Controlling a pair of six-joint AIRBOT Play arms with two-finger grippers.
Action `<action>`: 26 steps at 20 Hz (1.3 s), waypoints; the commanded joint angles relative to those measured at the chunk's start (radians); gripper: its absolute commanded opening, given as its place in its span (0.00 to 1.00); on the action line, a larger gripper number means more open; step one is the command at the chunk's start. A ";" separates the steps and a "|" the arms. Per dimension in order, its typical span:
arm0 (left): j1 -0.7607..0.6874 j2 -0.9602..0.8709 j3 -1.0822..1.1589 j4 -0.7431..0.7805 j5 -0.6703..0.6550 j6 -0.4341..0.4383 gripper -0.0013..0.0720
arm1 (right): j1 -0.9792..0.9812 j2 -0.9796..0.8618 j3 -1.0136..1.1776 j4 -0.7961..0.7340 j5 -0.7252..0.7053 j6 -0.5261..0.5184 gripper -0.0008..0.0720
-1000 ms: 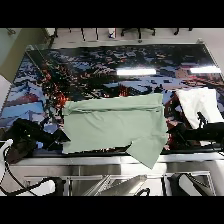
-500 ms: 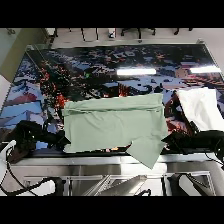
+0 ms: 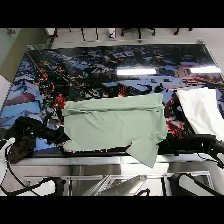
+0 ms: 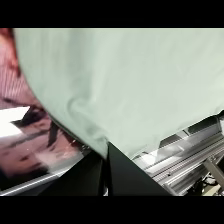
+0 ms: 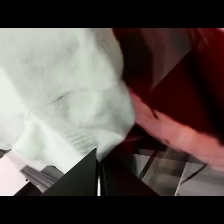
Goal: Fold the shirts.
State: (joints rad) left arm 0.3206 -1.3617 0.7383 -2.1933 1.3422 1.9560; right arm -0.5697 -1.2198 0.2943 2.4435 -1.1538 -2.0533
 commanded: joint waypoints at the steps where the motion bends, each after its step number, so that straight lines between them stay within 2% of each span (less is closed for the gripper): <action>1: 0.000 0.001 0.075 0.004 0.050 -0.026 0.04 | 0.000 0.000 -0.002 0.048 -0.053 -0.045 0.04; 3: 0.000 0.001 0.119 0.074 0.092 -0.071 0.04 | 0.000 0.103 -0.002 0.018 -0.061 0.052 0.04; 6: 0.002 0.006 0.153 0.292 0.175 -0.150 0.04 | -0.002 0.314 0.002 -0.197 -0.072 0.305 0.04; 8: 0.027 0.037 0.122 0.399 0.175 -0.159 0.04 | -0.002 0.449 0.006 -0.370 -0.107 0.460 0.04; 10: 0.071 0.062 0.087 0.444 0.161 -0.162 0.04 | -0.002 0.546 0.007 -0.440 -0.116 0.542 0.04; 14: 0.156 0.073 0.049 0.446 0.169 -0.161 0.04 | -0.002 0.575 0.051 -0.488 -0.185 0.566 0.04; 16: 0.153 0.074 0.058 0.427 0.166 -0.161 0.04 | -0.001 0.572 0.090 -0.453 -0.167 0.552 0.04; 21: 0.027 0.073 0.217 0.335 0.135 -0.150 0.04 | 0.007 0.470 0.204 -0.126 -0.005 0.386 0.04; 26: -0.062 -0.011 0.472 0.332 0.103 -0.213 0.04 | 0.147 0.206 0.364 -0.101 0.170 0.346 0.04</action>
State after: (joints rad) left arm 0.3061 -1.3216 1.0824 -1.8484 1.4574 1.7786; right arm -0.4908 -0.8841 0.5743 2.2879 -1.0981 -1.6707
